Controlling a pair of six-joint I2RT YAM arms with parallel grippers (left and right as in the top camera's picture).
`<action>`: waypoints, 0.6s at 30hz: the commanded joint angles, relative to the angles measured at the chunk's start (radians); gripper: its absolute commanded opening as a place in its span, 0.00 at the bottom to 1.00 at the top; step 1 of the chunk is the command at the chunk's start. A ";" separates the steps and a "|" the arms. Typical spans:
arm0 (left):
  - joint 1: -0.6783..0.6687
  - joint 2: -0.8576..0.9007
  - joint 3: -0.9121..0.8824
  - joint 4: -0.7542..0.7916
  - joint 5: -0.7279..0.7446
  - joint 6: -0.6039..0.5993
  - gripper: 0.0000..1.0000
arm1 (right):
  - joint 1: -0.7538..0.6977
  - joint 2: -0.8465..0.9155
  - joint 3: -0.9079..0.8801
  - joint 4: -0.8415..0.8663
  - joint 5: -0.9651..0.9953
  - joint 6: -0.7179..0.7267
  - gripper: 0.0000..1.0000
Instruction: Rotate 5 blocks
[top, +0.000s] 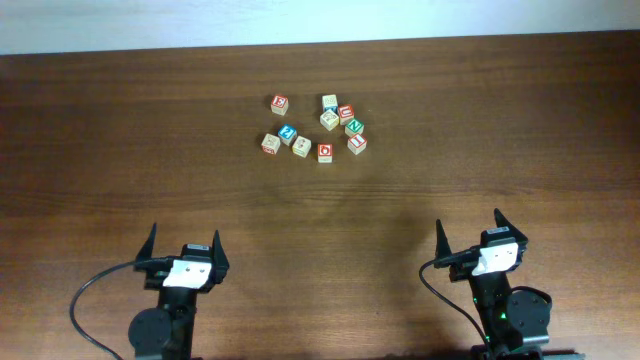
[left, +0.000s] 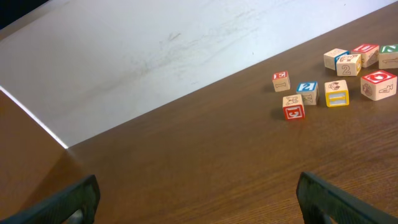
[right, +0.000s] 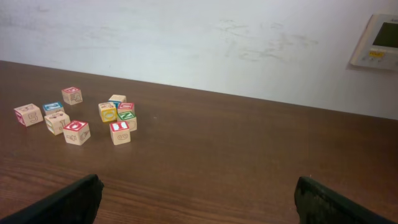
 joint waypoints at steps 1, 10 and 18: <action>0.006 -0.011 -0.006 0.002 0.015 0.011 0.99 | -0.006 -0.006 -0.009 0.001 0.021 0.004 0.98; 0.006 -0.011 -0.006 0.002 0.015 0.011 0.99 | -0.006 -0.006 -0.009 0.001 0.020 0.004 0.98; 0.005 -0.011 -0.005 0.002 0.034 0.011 0.99 | -0.006 -0.006 -0.009 0.002 0.020 0.005 0.98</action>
